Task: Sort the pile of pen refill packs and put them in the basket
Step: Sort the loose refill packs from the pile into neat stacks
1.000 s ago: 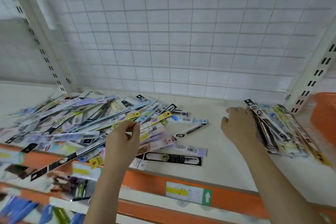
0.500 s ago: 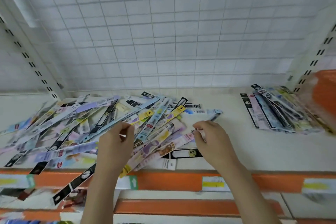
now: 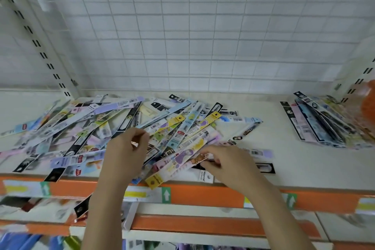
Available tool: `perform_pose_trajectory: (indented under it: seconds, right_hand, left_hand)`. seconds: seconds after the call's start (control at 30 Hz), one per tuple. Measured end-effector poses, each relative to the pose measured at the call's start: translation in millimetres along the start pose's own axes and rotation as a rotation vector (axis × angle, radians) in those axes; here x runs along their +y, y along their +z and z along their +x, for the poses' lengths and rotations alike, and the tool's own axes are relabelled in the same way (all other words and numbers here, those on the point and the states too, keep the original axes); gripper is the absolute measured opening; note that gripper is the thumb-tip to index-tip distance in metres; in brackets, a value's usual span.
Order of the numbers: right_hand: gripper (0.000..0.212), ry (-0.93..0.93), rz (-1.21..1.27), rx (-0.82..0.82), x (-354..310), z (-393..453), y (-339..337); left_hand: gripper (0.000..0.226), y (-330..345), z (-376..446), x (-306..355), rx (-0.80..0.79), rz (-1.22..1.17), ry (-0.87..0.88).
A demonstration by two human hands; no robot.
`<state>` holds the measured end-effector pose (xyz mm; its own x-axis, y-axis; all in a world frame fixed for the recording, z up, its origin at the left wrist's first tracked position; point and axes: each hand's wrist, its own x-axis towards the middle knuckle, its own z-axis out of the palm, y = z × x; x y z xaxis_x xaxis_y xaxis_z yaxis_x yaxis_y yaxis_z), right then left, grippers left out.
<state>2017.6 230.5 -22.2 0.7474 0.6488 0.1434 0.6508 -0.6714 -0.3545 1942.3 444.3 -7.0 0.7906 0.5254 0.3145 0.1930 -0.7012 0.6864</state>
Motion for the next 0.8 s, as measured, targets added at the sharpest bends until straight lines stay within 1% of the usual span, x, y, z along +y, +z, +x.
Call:
perform_pose_trajectory:
  seconds: [0.1, 0.2, 0.3, 0.4, 0.5, 0.63, 0.7, 0.8]
  right_hand:
    - [0.023, 0.05, -0.012, 0.051, 7, 3, -1]
    - [0.022, 0.119, 0.009, 0.144, 18, 2, -6]
    - [0.028, 0.194, 0.05, 0.25, 33, 0, -11]
    - [0.033, 0.209, 0.152, 0.329, 41, -2, -15]
    - [0.028, 0.207, 0.268, 0.384, 38, -4, -17]
    - [0.026, 0.208, 0.304, 0.428, 35, -1, -23]
    - [0.026, 0.224, 0.325, 0.425, 35, -1, -28]
    - [0.027, 0.249, 0.368, 0.428, 37, -1, -35]
  left_hand:
    - [0.018, 2, -2, -1, -0.003, -0.004, 0.015]
    - [0.014, 4, -3, -2, -0.004, 0.012, 0.043]
    - [0.01, 8, -4, -3, -0.006, 0.004, 0.044]
    - [0.017, 14, -3, 1, -0.049, 0.018, 0.067]
    - [0.033, 20, -2, 9, -0.132, 0.068, 0.079]
    - [0.026, 30, -5, 20, -0.307, 0.097, 0.082]
    - [0.029, 33, -6, 23, -0.405, 0.158, 0.082]
    - [0.03, 32, -5, 27, -0.476, 0.23, 0.073]
